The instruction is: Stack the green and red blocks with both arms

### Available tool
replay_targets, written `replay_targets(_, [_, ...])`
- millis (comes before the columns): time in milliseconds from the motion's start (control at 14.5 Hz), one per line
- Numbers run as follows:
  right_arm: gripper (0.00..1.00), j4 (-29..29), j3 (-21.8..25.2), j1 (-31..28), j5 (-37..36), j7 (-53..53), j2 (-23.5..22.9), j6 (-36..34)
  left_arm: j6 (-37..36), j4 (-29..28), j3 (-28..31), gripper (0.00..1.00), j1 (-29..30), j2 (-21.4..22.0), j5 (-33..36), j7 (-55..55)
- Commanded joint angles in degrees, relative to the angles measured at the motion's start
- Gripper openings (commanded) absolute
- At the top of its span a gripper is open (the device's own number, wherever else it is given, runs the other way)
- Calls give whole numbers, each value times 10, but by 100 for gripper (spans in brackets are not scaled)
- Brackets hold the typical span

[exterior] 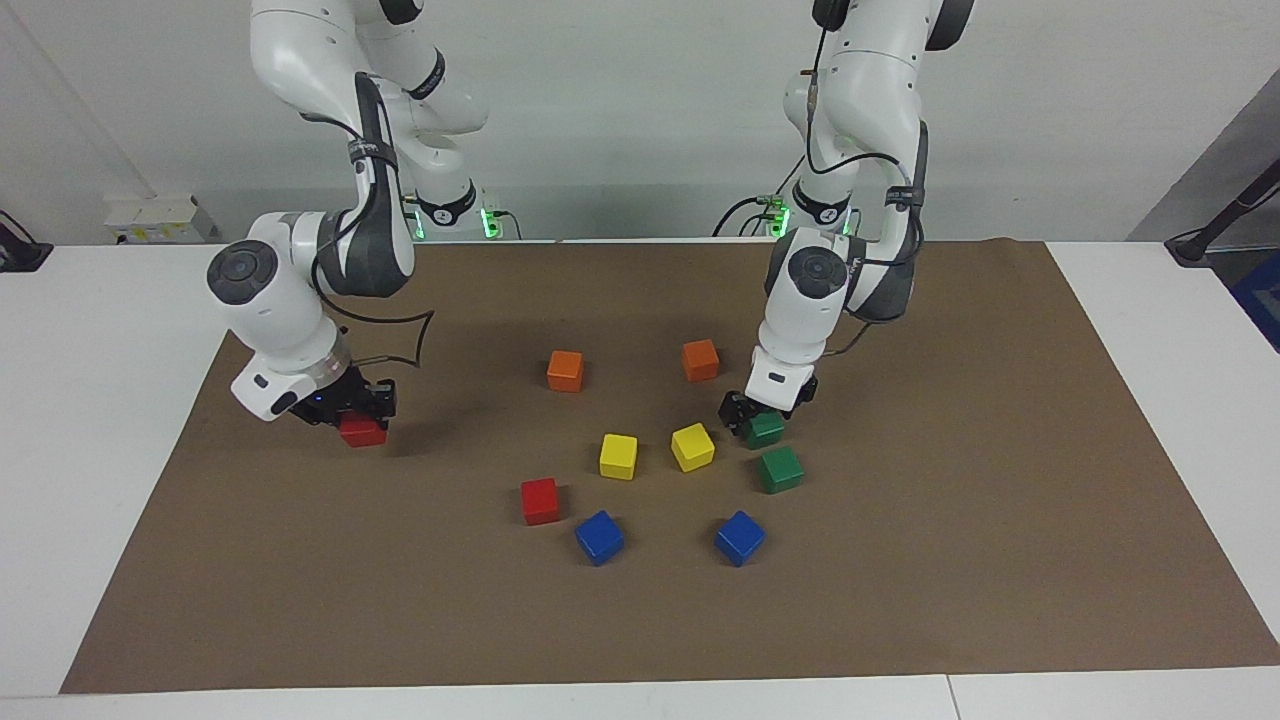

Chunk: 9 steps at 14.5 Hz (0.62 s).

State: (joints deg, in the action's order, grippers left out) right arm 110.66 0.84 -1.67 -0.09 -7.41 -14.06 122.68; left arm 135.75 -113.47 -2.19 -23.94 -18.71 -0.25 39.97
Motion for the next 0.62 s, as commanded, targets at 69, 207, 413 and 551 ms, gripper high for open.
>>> replay_targets(69, [0,61,-5,-3,11,-17,31,53,19,9,10,95,-12,-17,22,13])
replay_targets(207, [0,66,-4,-4,11,-25,29,61,27,9,10,91,-12,-19,23,12])
replay_targets(413, [0,73,-4,-9,2,-26,28,80,29,6,10,77,-12,-19,23,11])
replay_targets(551, [0,76,-4,-10,2,-29,24,91,29,6,10,32,-12,-19,29,9])
